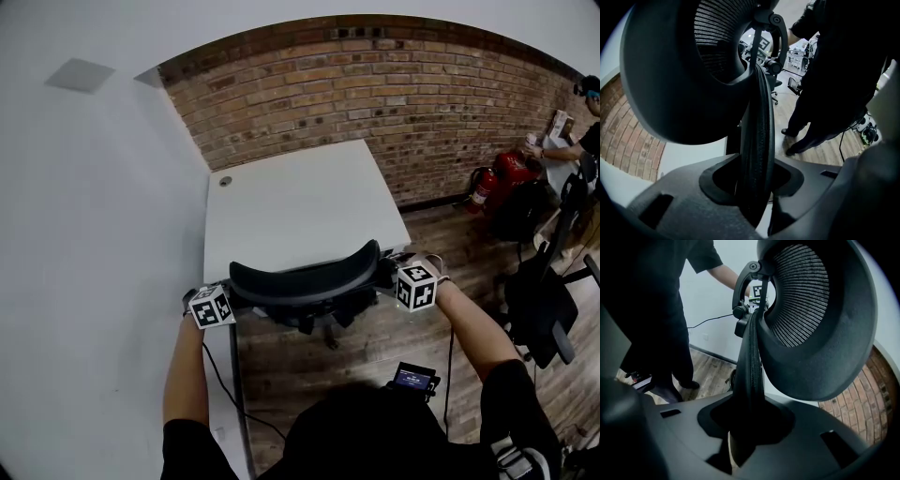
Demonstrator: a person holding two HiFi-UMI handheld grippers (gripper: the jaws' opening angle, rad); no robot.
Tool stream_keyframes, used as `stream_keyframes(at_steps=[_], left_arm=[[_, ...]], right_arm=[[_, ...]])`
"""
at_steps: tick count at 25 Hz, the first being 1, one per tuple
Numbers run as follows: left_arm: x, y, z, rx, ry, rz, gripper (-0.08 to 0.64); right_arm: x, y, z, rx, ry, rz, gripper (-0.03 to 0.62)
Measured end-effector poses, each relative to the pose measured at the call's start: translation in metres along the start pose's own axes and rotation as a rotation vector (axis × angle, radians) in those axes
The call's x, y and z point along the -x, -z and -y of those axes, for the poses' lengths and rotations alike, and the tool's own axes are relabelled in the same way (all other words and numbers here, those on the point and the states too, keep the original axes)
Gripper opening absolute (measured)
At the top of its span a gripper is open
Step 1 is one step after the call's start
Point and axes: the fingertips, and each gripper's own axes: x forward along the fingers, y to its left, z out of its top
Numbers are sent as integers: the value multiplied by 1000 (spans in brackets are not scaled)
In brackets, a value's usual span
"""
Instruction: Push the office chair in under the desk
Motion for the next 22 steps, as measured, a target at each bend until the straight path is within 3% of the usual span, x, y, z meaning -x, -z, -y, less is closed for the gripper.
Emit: stream_keyframes(at_steps=[22], left_arm=[[-14,-5,-49,5,16,-18,150]], right_arm=[[-5,25,41,-6,7,-8,92]])
